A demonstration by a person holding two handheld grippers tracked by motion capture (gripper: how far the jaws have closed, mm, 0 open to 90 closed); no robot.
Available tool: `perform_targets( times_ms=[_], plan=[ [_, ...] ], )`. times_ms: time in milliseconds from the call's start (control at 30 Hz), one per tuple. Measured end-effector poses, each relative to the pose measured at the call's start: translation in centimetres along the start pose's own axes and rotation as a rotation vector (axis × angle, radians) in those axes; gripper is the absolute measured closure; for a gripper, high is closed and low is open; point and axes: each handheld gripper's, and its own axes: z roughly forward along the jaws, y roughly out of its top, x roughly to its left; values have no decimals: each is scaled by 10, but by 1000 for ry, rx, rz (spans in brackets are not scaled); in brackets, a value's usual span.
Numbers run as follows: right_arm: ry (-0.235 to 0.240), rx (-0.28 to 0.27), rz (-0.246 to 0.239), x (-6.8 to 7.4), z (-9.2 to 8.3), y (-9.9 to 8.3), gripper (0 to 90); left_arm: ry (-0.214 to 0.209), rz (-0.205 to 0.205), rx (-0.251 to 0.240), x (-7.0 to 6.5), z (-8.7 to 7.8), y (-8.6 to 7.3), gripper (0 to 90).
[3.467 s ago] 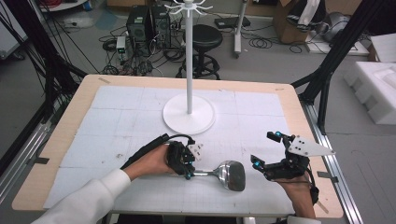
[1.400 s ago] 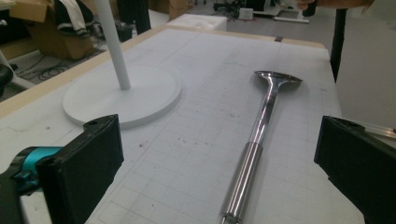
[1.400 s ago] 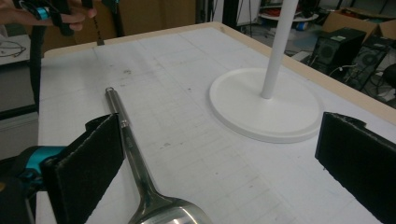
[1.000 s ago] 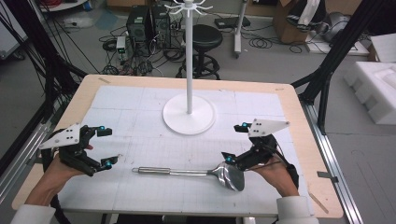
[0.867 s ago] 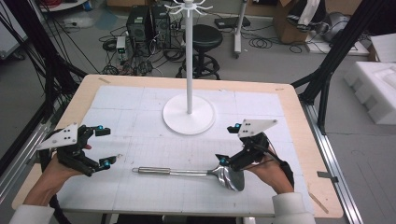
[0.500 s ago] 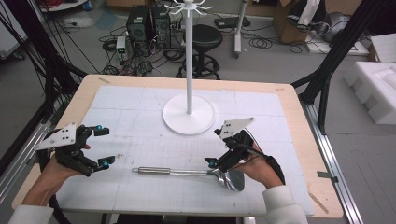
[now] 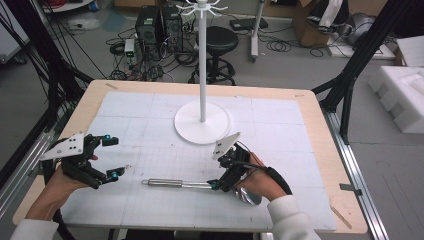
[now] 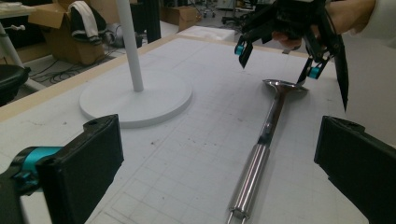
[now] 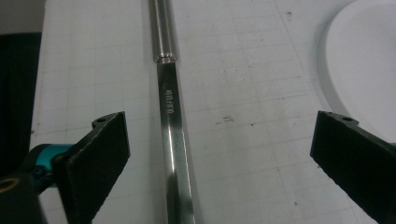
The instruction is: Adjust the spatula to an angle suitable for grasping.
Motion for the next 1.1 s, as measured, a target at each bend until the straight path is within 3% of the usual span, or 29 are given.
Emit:
perform_targets(
  times_ms=[133, 233, 433, 500, 533, 600, 1100],
  plan=[
    [16, 55, -32, 3, 16, 6, 68, 7, -3, 2, 0, -1, 0, 17],
    [59, 84, -49, 5, 22, 8, 225, 12, -4, 2, 0, -1, 0, 17],
    [82, 123, -69, 9, 33, 11, 229, 26, 1, 9, 1, 0, 0, 17],
    [93, 144, -54, 10, 37, 12, 257, 25, 0, 6, 0, 0, 0, 17],
    [101, 164, -67, 11, 40, 13, 306, 24, 0, 8, 1, 0, 0, 17],
    [111, 184, -74, 12, 43, 15, 318, 24, -2, 12, 0, 0, 0, 17],
    [133, 242, -69, 11, 50, 16, 521, 22, 2, 11, 0, 1, 0, 17]
  ],
)
